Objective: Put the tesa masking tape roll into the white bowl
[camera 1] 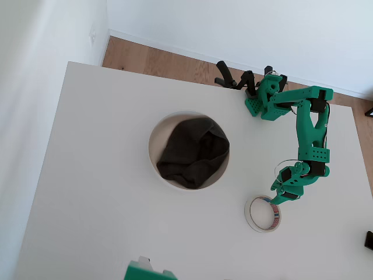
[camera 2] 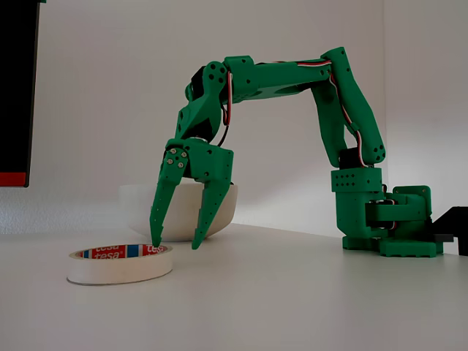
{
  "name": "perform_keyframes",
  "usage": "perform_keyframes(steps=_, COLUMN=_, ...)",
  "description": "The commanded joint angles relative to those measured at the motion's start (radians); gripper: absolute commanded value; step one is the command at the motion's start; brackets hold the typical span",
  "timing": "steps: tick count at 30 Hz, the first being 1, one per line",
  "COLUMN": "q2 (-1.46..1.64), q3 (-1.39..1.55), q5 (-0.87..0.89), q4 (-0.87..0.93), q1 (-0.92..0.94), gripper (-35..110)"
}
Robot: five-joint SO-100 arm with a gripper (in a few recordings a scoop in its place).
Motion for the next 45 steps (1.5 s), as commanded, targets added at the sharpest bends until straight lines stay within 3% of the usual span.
perform_keyframes(steps=1, q2=0.020, q3=-0.080, q5=0.018, q4=0.017, q1=-0.011, gripper=17)
perform_keyframes(steps=32, q2=-0.112, q3=-0.216, q5=-0.008, q4=0.028, q1=0.051, gripper=16)
perform_keyframes(steps=45, q2=-0.161, q3=-0.216, q5=-0.009, q4=0.026, q1=0.038, gripper=6)
